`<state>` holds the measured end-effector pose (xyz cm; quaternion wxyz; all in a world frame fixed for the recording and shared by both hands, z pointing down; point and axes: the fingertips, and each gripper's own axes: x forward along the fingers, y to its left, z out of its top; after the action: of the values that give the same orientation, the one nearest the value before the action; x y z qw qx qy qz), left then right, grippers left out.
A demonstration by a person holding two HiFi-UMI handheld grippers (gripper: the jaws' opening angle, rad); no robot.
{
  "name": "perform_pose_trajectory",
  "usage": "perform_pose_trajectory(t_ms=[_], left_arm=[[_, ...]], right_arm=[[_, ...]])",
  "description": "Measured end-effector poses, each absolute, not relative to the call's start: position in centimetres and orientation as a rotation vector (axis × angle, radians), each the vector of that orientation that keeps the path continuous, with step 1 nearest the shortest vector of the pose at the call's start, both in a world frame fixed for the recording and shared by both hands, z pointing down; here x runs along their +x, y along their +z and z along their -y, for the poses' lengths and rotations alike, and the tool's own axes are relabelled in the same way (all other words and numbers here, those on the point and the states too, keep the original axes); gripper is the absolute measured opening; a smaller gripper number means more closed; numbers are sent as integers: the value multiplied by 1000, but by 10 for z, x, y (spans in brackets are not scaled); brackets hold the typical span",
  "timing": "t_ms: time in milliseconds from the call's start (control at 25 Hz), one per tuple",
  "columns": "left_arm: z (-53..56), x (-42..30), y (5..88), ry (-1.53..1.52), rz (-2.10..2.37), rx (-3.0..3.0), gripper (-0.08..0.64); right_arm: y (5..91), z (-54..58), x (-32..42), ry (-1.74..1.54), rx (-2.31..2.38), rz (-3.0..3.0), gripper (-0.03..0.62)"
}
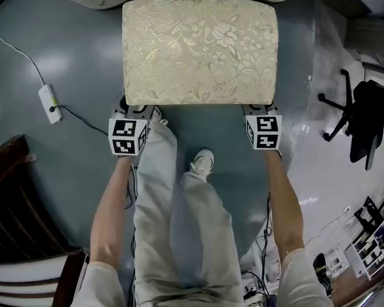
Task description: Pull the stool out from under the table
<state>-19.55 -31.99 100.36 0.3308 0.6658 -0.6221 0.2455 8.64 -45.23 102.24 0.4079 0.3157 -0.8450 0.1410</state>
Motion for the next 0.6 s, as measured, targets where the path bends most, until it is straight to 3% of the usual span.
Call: perform_pose_trajectory(t_ms=[600], left_arm=[[316, -196, 1004, 657, 1559, 1719, 290]], right_arm=[[1021, 443, 86, 411, 781, 2100, 268]])
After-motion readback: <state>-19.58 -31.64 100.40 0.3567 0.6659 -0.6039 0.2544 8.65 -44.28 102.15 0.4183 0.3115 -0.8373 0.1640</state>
